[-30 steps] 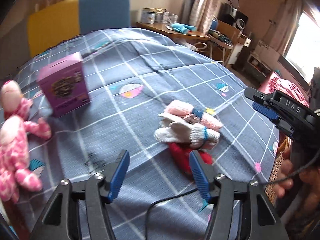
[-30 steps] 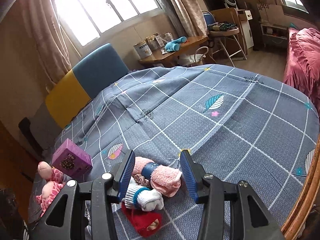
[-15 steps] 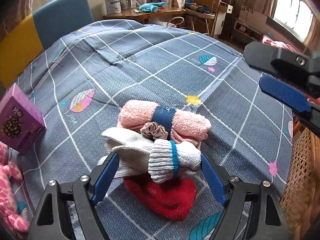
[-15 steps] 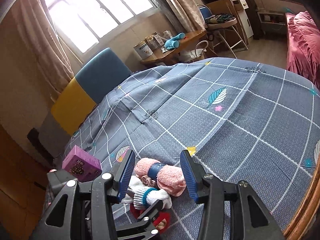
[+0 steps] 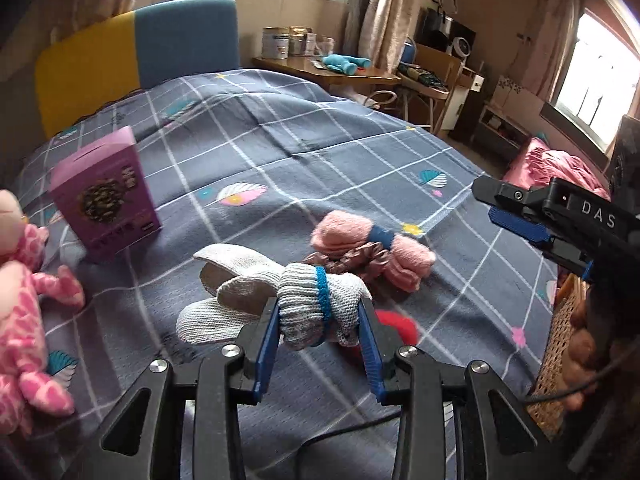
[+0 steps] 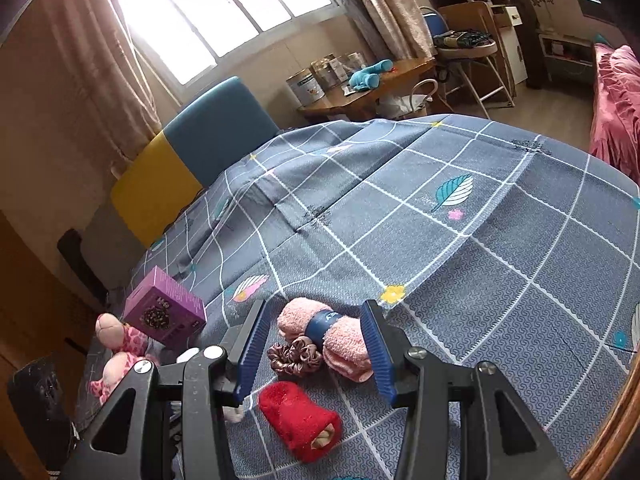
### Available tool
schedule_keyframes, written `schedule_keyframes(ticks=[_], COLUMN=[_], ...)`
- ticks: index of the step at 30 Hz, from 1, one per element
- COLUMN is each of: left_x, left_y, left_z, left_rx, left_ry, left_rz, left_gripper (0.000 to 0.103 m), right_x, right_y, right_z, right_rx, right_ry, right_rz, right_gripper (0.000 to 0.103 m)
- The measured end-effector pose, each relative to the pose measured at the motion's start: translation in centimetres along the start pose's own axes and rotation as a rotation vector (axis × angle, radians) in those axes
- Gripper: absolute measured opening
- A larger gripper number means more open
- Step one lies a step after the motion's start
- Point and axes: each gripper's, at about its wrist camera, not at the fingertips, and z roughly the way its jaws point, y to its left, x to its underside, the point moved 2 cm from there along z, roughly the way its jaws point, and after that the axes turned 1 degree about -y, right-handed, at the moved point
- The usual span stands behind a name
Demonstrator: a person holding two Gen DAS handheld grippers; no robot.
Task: Organize soft objects
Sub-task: 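Grasp the white knit gloves with the left tool, then grasp the brown satin scrunchie with the right tool while the left holds the gloves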
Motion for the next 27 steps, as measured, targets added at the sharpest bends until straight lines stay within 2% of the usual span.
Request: schedule_keyframes(ticks=[4, 6, 9, 11, 16, 19, 22, 24, 25, 27], left_x=[3.3, 5.3, 8.1, 9.8, 12.5, 12.7, 12.8, 13.0, 13.1, 13.4], left_y=[3.5, 5.0, 7.1, 8.0, 9.2, 9.0, 9.1, 9.3, 9.4, 9.8], left_z=[-2.4, -3.1, -4.4, -5.1, -5.6, -5.8, -5.7, -5.7, -5.6, -5.5], left_rx=[-0.094, -0.151, -0.198, -0.229, -0.22, -0.214, -0.203, -0.191, -0.185, -0.173], left_ry=[0.017, 0.033, 0.047, 0.049, 0.038, 0.014, 0.003, 0.0, -0.002, 0.001], left_rz=[-0.034, -0.046, -0.077, -0.084, -0.12, -0.114, -0.121, -0.133, -0.14, -0.161], left_gripper=[0.038, 0.038, 0.038, 0.038, 0.039, 0.039, 0.04, 0.041, 0.042, 0.043], right_x=[1.1, 2.2, 4.4, 5.1, 4.5, 4.0, 4.1, 4.3, 4.4, 4.6], right_y=[2.0, 2.8, 2.7, 2.4, 2.1, 1.6, 1.7, 2.2, 2.5, 3.3], right_z=[1.5, 3.2, 6.4, 7.9, 10.4, 11.7, 12.6, 12.9, 13.0, 12.9], right_rx=[-0.007, -0.021, -0.032, -0.016, 0.065, 0.128, 0.143, 0.146, 0.142, 0.136], right_ry=[0.1, 0.216, 0.401, 0.455, 0.434, 0.408, 0.395, 0.385, 0.385, 0.377], right_rz=[-0.105, -0.131, -0.068, -0.004, 0.083, 0.111, 0.11, 0.072, 0.051, 0.011], right_gripper=[0.047, 0.047, 0.047, 0.047, 0.047, 0.047, 0.047, 0.042, 0.032, 0.023])
